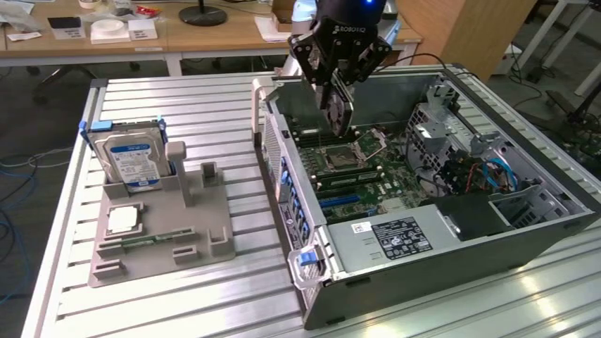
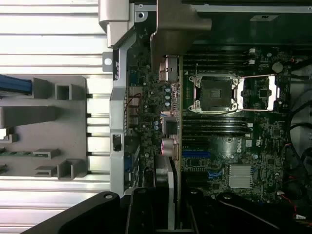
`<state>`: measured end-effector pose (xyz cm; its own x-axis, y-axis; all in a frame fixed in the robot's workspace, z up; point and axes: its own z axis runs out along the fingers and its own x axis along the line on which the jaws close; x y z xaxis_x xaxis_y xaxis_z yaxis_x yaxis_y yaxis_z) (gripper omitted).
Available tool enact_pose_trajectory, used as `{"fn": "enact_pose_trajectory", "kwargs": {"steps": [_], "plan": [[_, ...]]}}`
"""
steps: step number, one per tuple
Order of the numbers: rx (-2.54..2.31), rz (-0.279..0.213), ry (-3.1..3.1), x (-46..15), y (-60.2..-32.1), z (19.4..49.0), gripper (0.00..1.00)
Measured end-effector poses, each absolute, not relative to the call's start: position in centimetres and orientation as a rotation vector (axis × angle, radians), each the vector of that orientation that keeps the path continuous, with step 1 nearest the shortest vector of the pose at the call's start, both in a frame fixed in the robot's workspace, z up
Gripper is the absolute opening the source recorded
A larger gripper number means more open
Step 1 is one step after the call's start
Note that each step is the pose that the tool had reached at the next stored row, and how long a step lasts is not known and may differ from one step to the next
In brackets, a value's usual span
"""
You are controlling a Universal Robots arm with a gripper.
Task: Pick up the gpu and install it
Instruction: 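Pick up the gpu and move the gpu toward the slot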
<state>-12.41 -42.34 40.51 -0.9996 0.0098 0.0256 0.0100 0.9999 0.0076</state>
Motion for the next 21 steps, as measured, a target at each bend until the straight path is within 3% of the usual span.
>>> {"fn": "enact_pose_trajectory", "kwargs": {"steps": [8, 21], "plan": [[-0.015, -0.013, -3.167, -12.0, -42.3, 40.2, 0.28], [-0.015, -0.018, -3.167, -6.4, -42.3, 40.1, 0.28]]}}
